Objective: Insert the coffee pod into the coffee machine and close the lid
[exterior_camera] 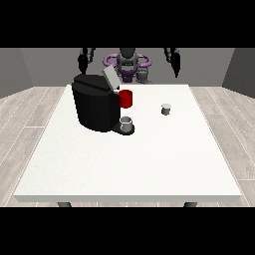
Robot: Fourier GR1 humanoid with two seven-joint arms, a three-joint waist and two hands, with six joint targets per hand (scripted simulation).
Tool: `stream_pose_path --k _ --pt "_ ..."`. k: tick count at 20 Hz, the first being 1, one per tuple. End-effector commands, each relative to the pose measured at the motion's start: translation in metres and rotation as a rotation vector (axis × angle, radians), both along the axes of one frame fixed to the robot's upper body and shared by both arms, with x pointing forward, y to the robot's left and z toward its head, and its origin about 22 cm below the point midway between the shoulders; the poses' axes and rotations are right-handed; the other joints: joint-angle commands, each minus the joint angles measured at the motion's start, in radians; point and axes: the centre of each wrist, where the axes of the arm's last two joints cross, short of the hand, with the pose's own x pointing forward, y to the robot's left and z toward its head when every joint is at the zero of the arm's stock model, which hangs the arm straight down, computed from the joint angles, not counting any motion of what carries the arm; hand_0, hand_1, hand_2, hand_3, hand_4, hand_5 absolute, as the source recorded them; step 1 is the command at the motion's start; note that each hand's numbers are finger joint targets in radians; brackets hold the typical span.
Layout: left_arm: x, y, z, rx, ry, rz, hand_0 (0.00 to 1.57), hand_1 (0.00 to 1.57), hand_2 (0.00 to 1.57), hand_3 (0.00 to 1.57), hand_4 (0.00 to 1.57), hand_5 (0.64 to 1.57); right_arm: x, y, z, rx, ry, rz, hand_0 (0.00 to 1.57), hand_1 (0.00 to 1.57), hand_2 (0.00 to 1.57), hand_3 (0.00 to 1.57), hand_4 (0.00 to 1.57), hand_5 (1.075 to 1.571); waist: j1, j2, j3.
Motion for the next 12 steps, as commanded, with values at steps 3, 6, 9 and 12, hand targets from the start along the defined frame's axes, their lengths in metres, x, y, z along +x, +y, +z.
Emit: stream_pose_path --k 3,6,9,12 --pt "0.0 0.032 0.004 0.146 -0.053 -0.11 0.0 0.0 0.0 0.0 0.0 1.571 0.002 -0.024 0.002 -0.011 -0.012 0.005 0.0 0.0 0.0 0.0 0.0 1.571 -0.021 0.03 -0.0143" --pt "0.005 0.027 0.016 0.288 -0.116 -0.25 0.0 0.0 0.0 0.0 0.0 1.571 0.006 -0.015 -0.004 -0.026 0.026 0.001 0.0 0.0 0.0 0.0 0.0 1.571 -0.015 0.046 -0.0141" --pt "0.031 0.047 0.043 0.441 -0.104 -0.231 0.0 0.0 0.0 0.0 0.0 1.571 0.018 0.002 0.004 -0.171 -0.098 -0.119 0.0 0.0 0.0 0.0 0.0 1.571 -0.069 0.132 -0.0139" --pt "0.052 0.079 0.066 0.494 -0.1 -0.194 0.0 0.0 0.0 0.0 0.0 1.571 0.026 0.008 0.02 -0.185 -0.13 -0.09 0.0 0.0 0.0 0.0 0.0 1.571 -0.116 0.161 -0.0143"
